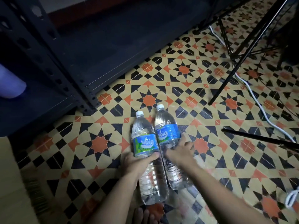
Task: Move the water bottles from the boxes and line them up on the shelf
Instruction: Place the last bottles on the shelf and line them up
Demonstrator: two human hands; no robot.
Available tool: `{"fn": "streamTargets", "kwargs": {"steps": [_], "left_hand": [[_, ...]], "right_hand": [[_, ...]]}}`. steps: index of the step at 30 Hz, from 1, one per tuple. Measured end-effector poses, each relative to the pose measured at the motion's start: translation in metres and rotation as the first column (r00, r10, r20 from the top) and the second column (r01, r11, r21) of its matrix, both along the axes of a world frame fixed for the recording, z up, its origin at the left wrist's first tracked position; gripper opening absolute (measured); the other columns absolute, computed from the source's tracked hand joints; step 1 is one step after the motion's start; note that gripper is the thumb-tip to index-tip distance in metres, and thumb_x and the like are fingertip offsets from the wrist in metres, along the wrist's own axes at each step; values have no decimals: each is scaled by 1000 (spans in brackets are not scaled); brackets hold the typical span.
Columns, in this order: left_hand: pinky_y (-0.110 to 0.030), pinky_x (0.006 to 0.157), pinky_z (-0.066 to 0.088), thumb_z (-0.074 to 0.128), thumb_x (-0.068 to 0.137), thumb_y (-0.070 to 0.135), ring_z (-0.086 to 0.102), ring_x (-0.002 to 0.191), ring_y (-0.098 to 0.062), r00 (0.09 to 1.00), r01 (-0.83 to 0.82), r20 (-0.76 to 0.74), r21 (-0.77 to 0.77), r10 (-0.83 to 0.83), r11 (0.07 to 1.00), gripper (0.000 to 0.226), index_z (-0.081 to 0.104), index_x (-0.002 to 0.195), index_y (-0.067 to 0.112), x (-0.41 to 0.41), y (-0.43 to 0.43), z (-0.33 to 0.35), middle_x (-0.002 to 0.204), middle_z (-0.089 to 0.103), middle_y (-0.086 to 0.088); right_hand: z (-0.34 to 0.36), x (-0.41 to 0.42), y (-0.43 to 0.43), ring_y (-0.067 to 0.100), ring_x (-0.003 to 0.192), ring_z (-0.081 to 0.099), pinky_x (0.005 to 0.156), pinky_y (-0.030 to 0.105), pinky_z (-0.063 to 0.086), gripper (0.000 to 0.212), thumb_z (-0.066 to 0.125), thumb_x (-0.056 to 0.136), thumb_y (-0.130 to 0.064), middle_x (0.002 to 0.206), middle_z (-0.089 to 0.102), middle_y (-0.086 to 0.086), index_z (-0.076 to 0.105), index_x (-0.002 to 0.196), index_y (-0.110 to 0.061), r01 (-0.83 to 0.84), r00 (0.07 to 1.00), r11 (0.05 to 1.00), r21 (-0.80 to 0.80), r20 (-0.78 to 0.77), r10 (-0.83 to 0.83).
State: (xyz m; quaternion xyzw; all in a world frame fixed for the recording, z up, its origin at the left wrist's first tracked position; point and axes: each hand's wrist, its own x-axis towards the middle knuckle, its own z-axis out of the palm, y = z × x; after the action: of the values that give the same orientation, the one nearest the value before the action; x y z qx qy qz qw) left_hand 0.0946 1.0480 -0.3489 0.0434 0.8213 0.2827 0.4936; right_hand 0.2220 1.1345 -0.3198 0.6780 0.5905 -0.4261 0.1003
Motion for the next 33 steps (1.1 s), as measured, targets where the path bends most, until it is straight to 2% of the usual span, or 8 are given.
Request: {"fn": "streamTargets", "kwargs": {"steps": [5, 9, 11, 13, 16, 21, 28, 33], "left_hand": [[-35, 76, 61, 75, 20, 66, 71, 76, -17, 993, 0, -120, -49, -6, 999, 74, 74, 78, 21, 3, 13, 5, 81, 74, 7], [-44, 108, 41, 75, 43, 69, 44, 132, -29, 973, 94, -205, -66, -106, 993, 116, 42, 140, 15, 7, 16, 14, 143, 45, -10], [-45, 112, 34, 79, 58, 59, 35, 138, -32, 985, 92, -143, -69, -101, 993, 118, 20, 148, 11, 10, 19, 17, 150, 32, -14], [-43, 109, 37, 86, 52, 58, 41, 134, -34, 991, 88, -91, -74, -94, 993, 124, 17, 145, 13, 11, 17, 15, 147, 35, -15], [-41, 97, 48, 85, 28, 70, 57, 119, -33, 986, 45, -155, -137, -66, 990, 131, 39, 135, 10, 12, 15, 10, 135, 54, -12], [-24, 65, 44, 89, 54, 48, 64, 90, -21, 979, -28, -205, -122, 2, 992, 72, 59, 107, 9, 19, 22, 14, 106, 65, -4], [-38, 82, 56, 90, 40, 46, 64, 103, -33, 954, -55, -296, -6, 51, 998, 89, 56, 111, 5, 6, 3, 25, 109, 67, -14], [-31, 73, 57, 88, 38, 44, 68, 86, -25, 909, -131, -366, 204, 200, 970, 77, 59, 101, 11, -13, -10, 60, 93, 69, -5]], "right_hand": [[-15, -17, -23, 38, 134, 31, 111, 56, 29, 105, 57, 78, -65, 142, 34, 16, 4, 154, -14, -65, 979, 958, 279, 202, 7], [-20, 5, 1, 35, 124, 46, 102, 46, 44, 112, 67, 55, -83, 131, 48, 15, 37, 135, -12, 3, 982, 982, 190, 186, -39], [-23, 11, 15, 31, 112, 59, 96, 44, 52, 126, 70, 25, -90, 122, 60, 9, 50, 124, -14, 115, 981, 990, 85, 144, -127], [-24, 10, 20, 32, 105, 62, 93, 45, 53, 129, 74, 17, -83, 115, 62, 7, 43, 122, -15, 141, 981, 989, 48, 128, -146], [-16, 2, 14, 35, 107, 61, 93, 44, 51, 113, 83, 34, -67, 117, 58, 13, 32, 122, -17, 61, 988, 989, 132, 134, -79], [-24, 9, 15, 32, 105, 63, 85, 38, 52, 92, 88, 50, -58, 117, 62, 9, 39, 115, -16, 104, 986, 977, 188, 106, -126], [-18, 6, -11, 31, 95, 65, 78, 39, 55, 78, 82, 53, -51, 107, 64, 7, 42, 110, -18, 165, 984, 939, 302, 11, -176], [18, -11, -29, 27, 85, 61, 72, 37, 51, 66, 85, 61, -44, 97, 65, 3, 41, 103, -21, 232, 968, 908, 348, -172, -182]]}}
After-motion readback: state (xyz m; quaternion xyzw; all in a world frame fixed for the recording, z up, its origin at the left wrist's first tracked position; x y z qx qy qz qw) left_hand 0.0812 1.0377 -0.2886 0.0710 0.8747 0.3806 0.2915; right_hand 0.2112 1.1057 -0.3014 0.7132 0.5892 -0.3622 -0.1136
